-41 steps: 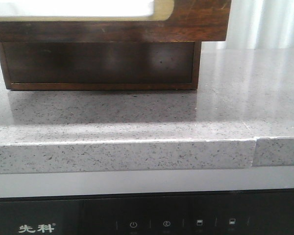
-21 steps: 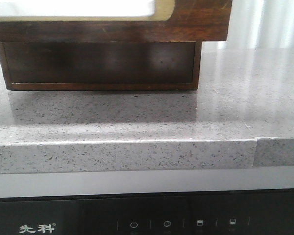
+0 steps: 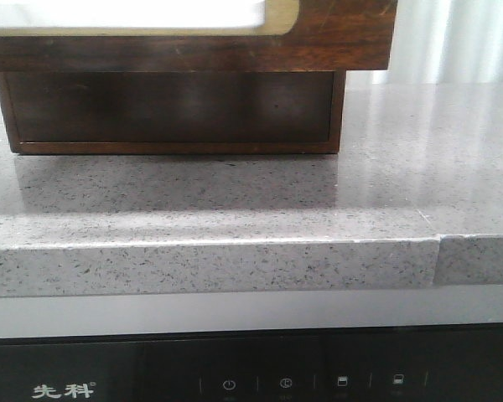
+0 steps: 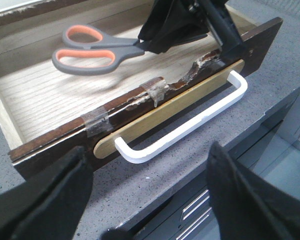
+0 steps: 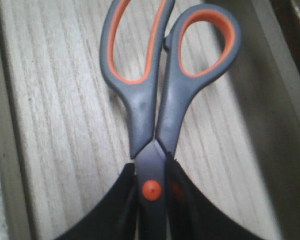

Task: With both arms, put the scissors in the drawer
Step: 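Lift the scissors with the right gripper and carry them over the drawer, then lower the scissors into the open drawer and open the right gripper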

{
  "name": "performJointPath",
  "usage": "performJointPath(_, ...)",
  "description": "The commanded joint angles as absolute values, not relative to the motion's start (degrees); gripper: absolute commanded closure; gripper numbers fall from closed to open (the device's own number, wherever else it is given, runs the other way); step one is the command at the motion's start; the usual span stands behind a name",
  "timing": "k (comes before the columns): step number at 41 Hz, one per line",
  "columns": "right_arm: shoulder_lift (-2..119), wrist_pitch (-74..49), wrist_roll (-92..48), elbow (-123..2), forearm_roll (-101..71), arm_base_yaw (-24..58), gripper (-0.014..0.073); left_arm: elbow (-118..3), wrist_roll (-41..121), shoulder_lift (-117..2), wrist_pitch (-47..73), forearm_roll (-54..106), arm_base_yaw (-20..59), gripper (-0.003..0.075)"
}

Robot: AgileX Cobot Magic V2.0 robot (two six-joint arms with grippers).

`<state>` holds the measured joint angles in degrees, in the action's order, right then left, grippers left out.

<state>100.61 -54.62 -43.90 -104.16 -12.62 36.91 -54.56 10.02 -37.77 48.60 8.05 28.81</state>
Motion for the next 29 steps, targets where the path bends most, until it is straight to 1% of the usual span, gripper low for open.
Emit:
performJointPath(1,98.53,-50.85,-44.46,-105.71,-13.67,36.89,0.0499,-56.67,9.51,-37.91,43.70,8.79,29.23,0.0248)
performJointPath(5,98.81,-50.90,-44.41,-105.71,-13.67,36.89,0.0456,-56.67,9.51,-37.91,43.70,8.79,29.23,0.0248)
performJointPath(12,98.81,-50.72,-44.41,-105.71,-13.67,36.84,0.0288,-56.67,9.51,-37.91,43.70,8.79,29.23,0.0248)
performJointPath(14,98.81,-50.72,-44.41,-105.71,-13.67,36.84,0.0265,-56.67,9.51,-37.91,43.70,8.79,29.23,0.0248)
performJointPath(25,97.66,-50.96,-44.26,-105.71,-13.67,36.73,0.0265,-56.67,9.51,-37.91,43.70,8.79,29.23,0.0248)
performJointPath(29,96.04,-51.45,-42.02,-105.71,-13.67,36.61,0.0265,-56.67,9.51,-37.91,43.70,8.79,29.23,0.0248)
